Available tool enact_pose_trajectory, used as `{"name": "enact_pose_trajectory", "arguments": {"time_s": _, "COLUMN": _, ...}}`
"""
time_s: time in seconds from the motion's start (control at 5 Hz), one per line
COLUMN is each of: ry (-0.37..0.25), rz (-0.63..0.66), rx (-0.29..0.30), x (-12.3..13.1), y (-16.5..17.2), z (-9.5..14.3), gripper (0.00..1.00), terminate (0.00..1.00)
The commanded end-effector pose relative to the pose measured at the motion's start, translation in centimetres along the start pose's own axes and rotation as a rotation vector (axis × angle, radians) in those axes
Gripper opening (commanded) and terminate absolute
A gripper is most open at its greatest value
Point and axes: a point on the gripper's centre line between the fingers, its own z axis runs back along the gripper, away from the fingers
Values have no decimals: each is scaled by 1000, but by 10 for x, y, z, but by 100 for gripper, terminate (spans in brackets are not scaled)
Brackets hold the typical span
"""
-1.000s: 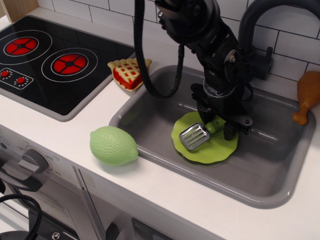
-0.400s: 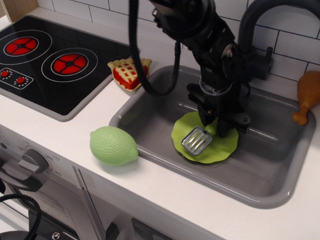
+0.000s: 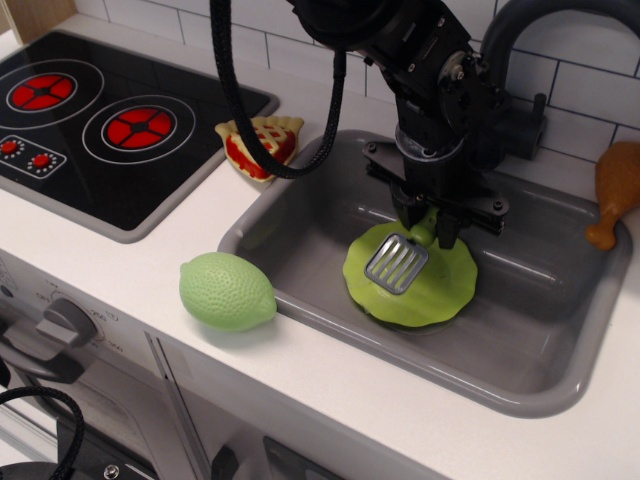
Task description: Take spatula off plate sink
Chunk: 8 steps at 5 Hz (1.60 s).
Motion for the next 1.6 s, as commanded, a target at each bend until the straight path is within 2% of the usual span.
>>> {"name": "enact_pose_trajectory", "arguments": {"time_s": 0.0, "ry": -10, "rz": 69, "rx": -55, "x": -4, "y": -45, "z": 10, "gripper": 0, "terminate": 0}}
{"name": "enact_pose_trajectory", "arguments": {"time_s": 0.4, "ry": -2, "rz": 123, "rx": -52, "x": -17, "y": -65, "z": -4, "gripper": 0, "terminate": 0}}
{"name": "enact_pose_trajectory", "arguments": {"time_s": 0.6, "ry": -22, "rz": 178, "rx": -46, "x": -17, "y": -67, "z": -10, "gripper": 0, "terminate": 0}}
{"name": "enact_pose_trajectory", "arguments": {"time_s": 0.8, "ry": -26, "rz": 218, "rx": -72, "x": -17, "y": -67, "z": -7, "gripper": 100, "terminate": 0}}
{"name": "enact_pose_trajectory", "arguments": {"time_s": 1.0, "ry": -8, "rz": 235, "rx": -125, "x": -15, "y": -63, "z": 5, "gripper": 100, "terminate": 0}}
{"name": "enact_pose_trajectory", "arguments": {"time_s": 1.2, "ry": 9, "rz": 267, "rx": -163, "x": -4, "y": -52, "z": 31, "gripper": 100, "terminate": 0}}
{"name": "enact_pose_trajectory", "arguments": {"time_s": 1.4, "ry": 11, "rz": 265, "rx": -176, "x": 7, "y": -32, "z": 62, "gripper": 100, "terminate": 0}}
